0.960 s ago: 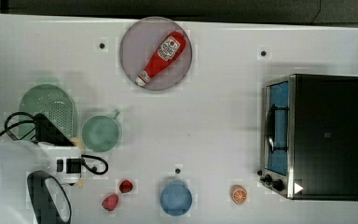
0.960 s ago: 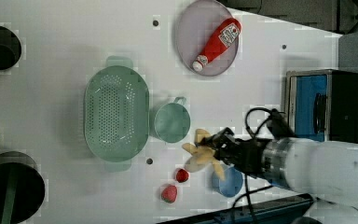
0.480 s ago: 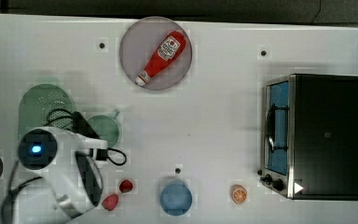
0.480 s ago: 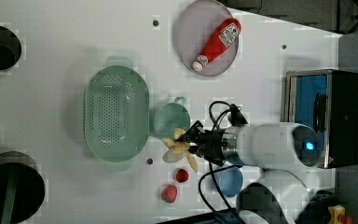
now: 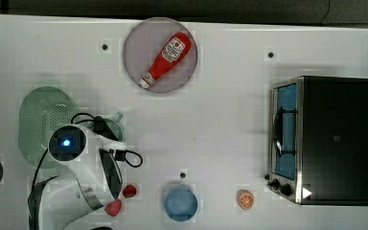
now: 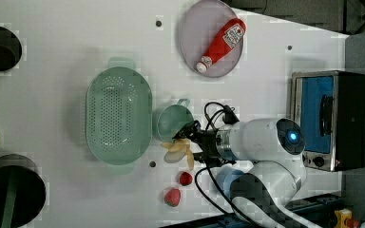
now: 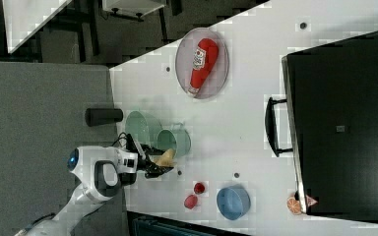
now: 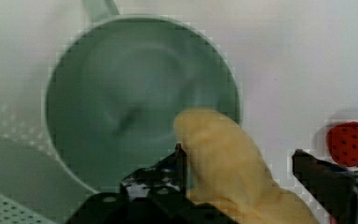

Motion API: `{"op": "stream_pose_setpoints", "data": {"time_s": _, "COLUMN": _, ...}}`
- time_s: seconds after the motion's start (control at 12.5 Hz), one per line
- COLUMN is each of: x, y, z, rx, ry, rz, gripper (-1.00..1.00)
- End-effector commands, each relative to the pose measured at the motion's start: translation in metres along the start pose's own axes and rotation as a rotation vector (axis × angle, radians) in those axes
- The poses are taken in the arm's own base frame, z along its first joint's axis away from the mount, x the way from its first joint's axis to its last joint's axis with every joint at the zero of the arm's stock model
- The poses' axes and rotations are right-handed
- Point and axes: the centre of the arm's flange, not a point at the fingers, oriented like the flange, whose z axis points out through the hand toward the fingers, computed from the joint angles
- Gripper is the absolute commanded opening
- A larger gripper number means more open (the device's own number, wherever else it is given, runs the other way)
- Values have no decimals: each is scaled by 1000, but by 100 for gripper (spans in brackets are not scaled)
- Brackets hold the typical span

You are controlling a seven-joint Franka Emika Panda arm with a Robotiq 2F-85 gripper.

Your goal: Pick Banana and place it in mug.

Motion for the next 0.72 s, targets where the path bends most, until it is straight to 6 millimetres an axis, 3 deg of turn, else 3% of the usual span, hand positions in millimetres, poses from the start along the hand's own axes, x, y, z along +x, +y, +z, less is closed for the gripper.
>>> {"op": "stream_pose_setpoints", "data": {"time_s": 0.08, "x": 13, "y": -13, "z": -67, "rx": 133, "ry": 73, "rz": 71, "gripper": 100}}
{"op": "stream_pose_setpoints", "data": {"time_s": 0.24, "x": 18, "y": -8, "z": -103, "rx": 154, "ry": 104, "rz": 86, "gripper": 100}}
{"op": "stream_pose_setpoints", "data": {"time_s": 0.48, "x": 34, "y": 12, "z": -180, "rx": 136, "ry": 150, "rz": 141, "gripper": 100}}
{"op": "stream_pose_setpoints", "data": {"time_s": 0.72, "x": 72, "y": 46, "z": -261, "rx": 97, "ry": 158, "rz": 96, "gripper": 100}}
